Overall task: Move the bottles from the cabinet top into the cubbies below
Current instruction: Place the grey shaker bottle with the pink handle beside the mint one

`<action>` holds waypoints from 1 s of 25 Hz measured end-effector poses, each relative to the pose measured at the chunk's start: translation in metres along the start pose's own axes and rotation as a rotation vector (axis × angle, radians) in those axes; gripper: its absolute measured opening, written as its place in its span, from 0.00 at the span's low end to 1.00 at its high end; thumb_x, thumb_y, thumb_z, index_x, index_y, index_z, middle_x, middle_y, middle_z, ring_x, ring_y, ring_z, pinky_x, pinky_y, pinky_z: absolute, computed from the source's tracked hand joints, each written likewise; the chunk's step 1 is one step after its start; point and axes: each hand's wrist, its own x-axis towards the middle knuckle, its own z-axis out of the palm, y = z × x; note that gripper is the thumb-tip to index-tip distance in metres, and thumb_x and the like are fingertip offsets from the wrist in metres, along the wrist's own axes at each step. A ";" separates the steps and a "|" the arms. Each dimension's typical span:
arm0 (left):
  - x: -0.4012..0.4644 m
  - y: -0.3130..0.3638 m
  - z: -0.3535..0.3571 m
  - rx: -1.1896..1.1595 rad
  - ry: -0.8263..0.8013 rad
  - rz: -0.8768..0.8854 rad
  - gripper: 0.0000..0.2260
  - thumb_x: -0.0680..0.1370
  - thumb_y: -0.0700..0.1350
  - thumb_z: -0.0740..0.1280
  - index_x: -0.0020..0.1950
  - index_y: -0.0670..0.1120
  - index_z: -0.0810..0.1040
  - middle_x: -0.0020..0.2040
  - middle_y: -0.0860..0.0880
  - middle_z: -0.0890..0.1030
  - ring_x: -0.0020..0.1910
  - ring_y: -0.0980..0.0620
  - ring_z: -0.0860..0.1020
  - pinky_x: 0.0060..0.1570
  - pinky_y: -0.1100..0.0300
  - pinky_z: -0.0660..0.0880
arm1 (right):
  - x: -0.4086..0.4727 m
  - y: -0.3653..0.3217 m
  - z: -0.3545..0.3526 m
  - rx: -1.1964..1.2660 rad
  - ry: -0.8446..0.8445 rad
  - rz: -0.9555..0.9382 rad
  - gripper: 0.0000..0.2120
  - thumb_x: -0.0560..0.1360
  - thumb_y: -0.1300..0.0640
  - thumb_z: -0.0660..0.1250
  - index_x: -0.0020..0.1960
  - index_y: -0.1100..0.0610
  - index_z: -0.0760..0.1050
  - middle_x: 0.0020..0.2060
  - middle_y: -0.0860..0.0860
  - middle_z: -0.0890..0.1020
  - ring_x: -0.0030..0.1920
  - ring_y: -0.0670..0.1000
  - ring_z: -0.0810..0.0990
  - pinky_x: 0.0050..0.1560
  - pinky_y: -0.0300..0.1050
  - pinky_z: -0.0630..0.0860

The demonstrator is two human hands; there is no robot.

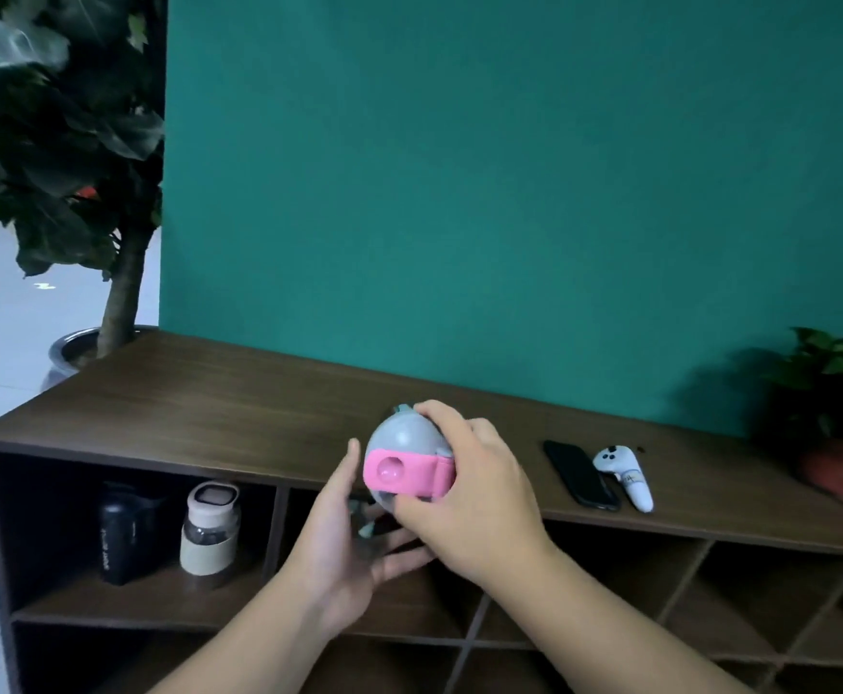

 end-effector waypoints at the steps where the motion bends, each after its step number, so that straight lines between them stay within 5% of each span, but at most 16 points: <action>1: -0.011 -0.008 -0.004 -0.029 0.012 -0.007 0.27 0.81 0.64 0.66 0.64 0.43 0.87 0.58 0.37 0.88 0.47 0.39 0.90 0.47 0.41 0.85 | -0.018 0.000 0.002 0.044 -0.036 0.017 0.40 0.73 0.41 0.80 0.80 0.32 0.66 0.62 0.45 0.76 0.64 0.49 0.80 0.68 0.50 0.82; 4: -0.024 -0.041 -0.028 -0.154 0.044 -0.080 0.21 0.83 0.53 0.66 0.65 0.38 0.85 0.56 0.35 0.89 0.43 0.40 0.90 0.39 0.46 0.86 | -0.049 0.019 0.029 0.138 -0.151 0.124 0.42 0.69 0.39 0.77 0.81 0.33 0.68 0.63 0.44 0.79 0.66 0.50 0.83 0.71 0.50 0.82; 7: -0.005 -0.087 -0.061 -0.178 0.161 -0.188 0.20 0.83 0.49 0.68 0.67 0.36 0.84 0.58 0.34 0.88 0.49 0.38 0.89 0.40 0.45 0.87 | -0.065 0.054 0.067 0.137 -0.268 0.238 0.43 0.76 0.44 0.78 0.87 0.34 0.65 0.72 0.46 0.75 0.72 0.51 0.81 0.76 0.47 0.79; 10: 0.032 -0.125 -0.077 -0.197 0.250 -0.273 0.21 0.82 0.51 0.69 0.68 0.38 0.85 0.63 0.36 0.87 0.63 0.40 0.85 0.49 0.47 0.87 | -0.069 0.082 0.112 0.071 -0.328 0.280 0.46 0.79 0.45 0.78 0.90 0.35 0.58 0.82 0.45 0.61 0.81 0.52 0.72 0.78 0.45 0.75; 12: 0.057 -0.135 -0.079 -0.208 0.223 -0.300 0.22 0.83 0.55 0.68 0.67 0.40 0.86 0.62 0.38 0.88 0.64 0.42 0.85 0.55 0.48 0.84 | -0.057 0.096 0.134 0.009 -0.285 0.277 0.47 0.79 0.46 0.81 0.89 0.37 0.58 0.80 0.47 0.63 0.82 0.54 0.68 0.80 0.48 0.74; 16: 0.117 -0.141 -0.087 -0.121 0.319 -0.267 0.18 0.87 0.55 0.61 0.62 0.45 0.85 0.52 0.44 0.89 0.49 0.47 0.86 0.34 0.56 0.83 | -0.010 0.131 0.172 -0.003 -0.207 0.308 0.41 0.76 0.52 0.82 0.85 0.42 0.69 0.75 0.53 0.71 0.76 0.60 0.72 0.78 0.53 0.76; 19: 0.151 -0.138 -0.093 -0.033 0.390 -0.257 0.17 0.89 0.52 0.57 0.55 0.44 0.81 0.43 0.45 0.83 0.38 0.48 0.79 0.43 0.51 0.79 | 0.024 0.148 0.194 0.000 -0.192 0.355 0.41 0.75 0.52 0.84 0.83 0.44 0.71 0.73 0.56 0.72 0.75 0.63 0.75 0.78 0.56 0.78; 22: 0.172 -0.136 -0.098 -0.076 0.365 -0.263 0.16 0.89 0.52 0.58 0.70 0.46 0.79 0.51 0.46 0.85 0.44 0.49 0.83 0.63 0.49 0.79 | 0.054 0.157 0.204 -0.010 -0.168 0.387 0.41 0.75 0.50 0.85 0.84 0.49 0.71 0.73 0.59 0.72 0.75 0.66 0.76 0.80 0.59 0.77; 25: 0.180 -0.138 -0.102 -0.072 0.354 -0.235 0.18 0.88 0.50 0.60 0.77 0.51 0.76 0.53 0.50 0.83 0.47 0.51 0.81 0.65 0.51 0.76 | 0.073 0.162 0.211 0.002 -0.158 0.432 0.42 0.76 0.50 0.85 0.85 0.51 0.71 0.76 0.61 0.71 0.78 0.66 0.73 0.83 0.56 0.73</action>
